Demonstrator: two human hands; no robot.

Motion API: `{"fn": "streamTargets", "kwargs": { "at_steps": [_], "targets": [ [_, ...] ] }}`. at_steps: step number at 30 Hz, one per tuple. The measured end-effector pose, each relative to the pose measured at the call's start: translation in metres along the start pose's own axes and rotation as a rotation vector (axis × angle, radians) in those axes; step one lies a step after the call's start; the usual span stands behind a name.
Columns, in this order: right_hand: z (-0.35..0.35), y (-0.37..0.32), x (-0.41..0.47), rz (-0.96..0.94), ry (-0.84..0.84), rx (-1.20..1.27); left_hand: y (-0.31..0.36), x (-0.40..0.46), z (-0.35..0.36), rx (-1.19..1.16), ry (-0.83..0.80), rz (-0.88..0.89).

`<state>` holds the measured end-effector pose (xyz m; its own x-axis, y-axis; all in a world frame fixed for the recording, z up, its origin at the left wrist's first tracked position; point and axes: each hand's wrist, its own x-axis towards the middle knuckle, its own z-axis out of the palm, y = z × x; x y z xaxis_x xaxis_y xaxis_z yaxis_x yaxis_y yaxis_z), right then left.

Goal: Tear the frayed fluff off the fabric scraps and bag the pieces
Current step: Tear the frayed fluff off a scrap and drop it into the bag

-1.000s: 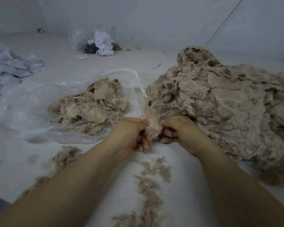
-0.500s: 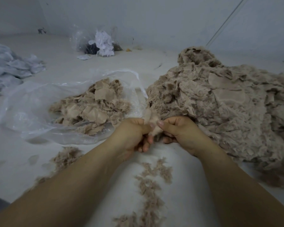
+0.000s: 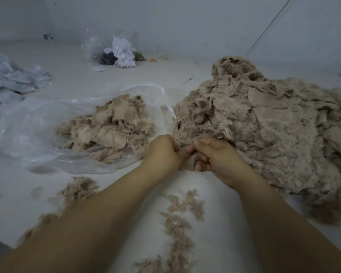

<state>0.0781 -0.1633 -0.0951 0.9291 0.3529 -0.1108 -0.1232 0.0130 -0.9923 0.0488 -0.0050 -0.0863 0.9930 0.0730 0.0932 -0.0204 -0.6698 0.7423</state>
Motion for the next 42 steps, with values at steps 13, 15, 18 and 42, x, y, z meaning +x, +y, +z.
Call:
{"fn": "streamTargets", "kwargs": {
  "at_steps": [13,15,18,42],
  "targets": [
    [0.0,-0.001,0.005,0.061,-0.07,-0.187,0.002,-0.015,-0.007,-0.726,0.113,-0.141],
    [0.0,-0.001,0.004,0.044,-0.055,-0.213,0.001,-0.015,-0.007,-0.696,0.068,-0.166],
    [0.0,-0.001,0.004,0.051,-0.018,-0.206,-0.003,-0.017,-0.004,-0.583,-0.049,-0.248],
    [0.007,-0.004,0.002,0.077,0.03,-0.364,0.003,-0.004,-0.02,-0.657,0.362,0.021]
  ]
}}
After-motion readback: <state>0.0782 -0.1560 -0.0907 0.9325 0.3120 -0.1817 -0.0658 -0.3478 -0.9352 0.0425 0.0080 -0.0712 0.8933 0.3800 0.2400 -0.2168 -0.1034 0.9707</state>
